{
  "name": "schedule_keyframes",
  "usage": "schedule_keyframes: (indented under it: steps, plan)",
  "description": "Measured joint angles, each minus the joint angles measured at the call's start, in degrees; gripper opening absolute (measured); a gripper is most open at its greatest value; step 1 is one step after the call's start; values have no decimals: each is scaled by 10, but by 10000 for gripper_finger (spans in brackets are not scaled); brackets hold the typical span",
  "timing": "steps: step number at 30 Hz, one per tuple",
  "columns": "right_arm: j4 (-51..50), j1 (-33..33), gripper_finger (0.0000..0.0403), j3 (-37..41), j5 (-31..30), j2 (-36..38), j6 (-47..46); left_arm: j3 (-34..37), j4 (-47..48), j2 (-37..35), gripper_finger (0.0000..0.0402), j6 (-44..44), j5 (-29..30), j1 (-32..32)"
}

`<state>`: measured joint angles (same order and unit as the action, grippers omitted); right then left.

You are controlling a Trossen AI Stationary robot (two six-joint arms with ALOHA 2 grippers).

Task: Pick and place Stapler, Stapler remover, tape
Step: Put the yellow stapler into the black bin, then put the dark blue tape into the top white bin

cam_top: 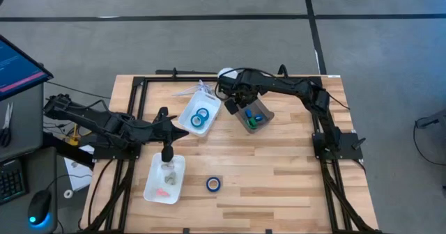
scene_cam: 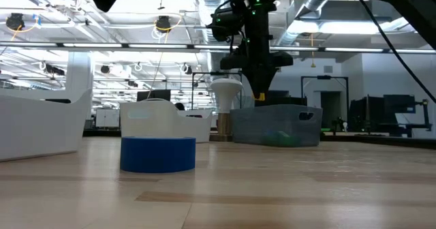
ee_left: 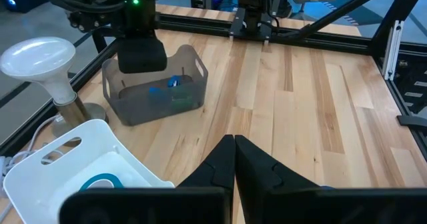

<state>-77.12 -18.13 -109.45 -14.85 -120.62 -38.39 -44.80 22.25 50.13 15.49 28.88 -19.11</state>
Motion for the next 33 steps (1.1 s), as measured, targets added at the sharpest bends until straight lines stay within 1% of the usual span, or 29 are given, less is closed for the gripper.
schedule_keyframes:
  steps: [4,8,11,17,21,26,30,33]
  plan:
    - [0,-1,70,0,-2,0,0,0,0,0,2,0,0,0]
    - [0,-4,87,0,-2,0,1,0,0,0,2,0,0,0]
    - [-1,-4,110,0,-2,0,15,0,0,0,2,0,0,0]
    - [-2,-1,170,0,-3,0,32,0,0,0,2,0,0,0]
    - [-3,4,193,0,-18,0,45,0,0,0,2,0,0,0]
    - [-11,27,192,0,-15,0,41,0,0,0,2,0,0,0]
    - [-30,75,173,0,37,0,46,0,0,0,2,-1,0,0]
    - [-32,125,156,0,78,0,71,0,0,0,2,-2,0,0]
